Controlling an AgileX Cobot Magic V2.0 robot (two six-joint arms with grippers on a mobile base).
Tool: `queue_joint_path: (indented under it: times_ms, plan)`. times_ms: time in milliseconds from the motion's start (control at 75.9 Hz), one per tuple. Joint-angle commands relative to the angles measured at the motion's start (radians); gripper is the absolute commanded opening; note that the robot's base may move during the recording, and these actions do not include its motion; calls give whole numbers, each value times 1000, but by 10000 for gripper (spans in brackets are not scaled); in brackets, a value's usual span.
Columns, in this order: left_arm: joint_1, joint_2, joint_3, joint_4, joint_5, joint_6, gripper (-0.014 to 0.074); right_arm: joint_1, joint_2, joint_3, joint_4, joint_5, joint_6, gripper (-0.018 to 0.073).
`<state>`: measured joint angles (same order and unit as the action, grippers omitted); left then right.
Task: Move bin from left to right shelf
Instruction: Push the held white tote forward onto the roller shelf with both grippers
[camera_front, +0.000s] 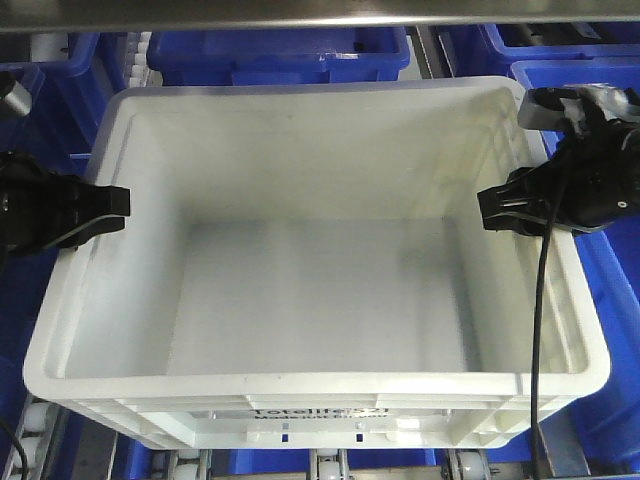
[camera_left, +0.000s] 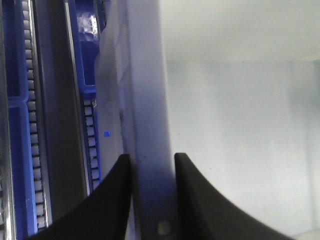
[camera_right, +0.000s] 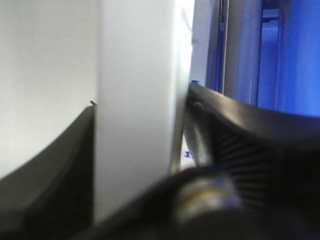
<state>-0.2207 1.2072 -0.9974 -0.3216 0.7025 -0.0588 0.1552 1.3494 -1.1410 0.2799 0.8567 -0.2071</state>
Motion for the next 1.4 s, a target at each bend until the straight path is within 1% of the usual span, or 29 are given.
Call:
queue_joint_path:
  times_ms: [0,184,277,1146,1384]
  plan:
    - [-7,-22,-44,-45,-80,17,-6,-3,-17,-44,-6,-108,-7,-6]
    - [-7,-10,-44,-38,-82,21,-6,-3,0,-44,-8,-108,-7,-6]
    - [-7,-5,-44,-37,-82,36,-6,-3,5,-44,-8,-111,-7,-6]
    - [-7,24,-44,-37,-102,36,-3,-3,37,-44,-15,-138,-11,-6]
    - [-7,24,-44,-37,-106,36,7,-3,37,-44,-15,-137,-11,10]
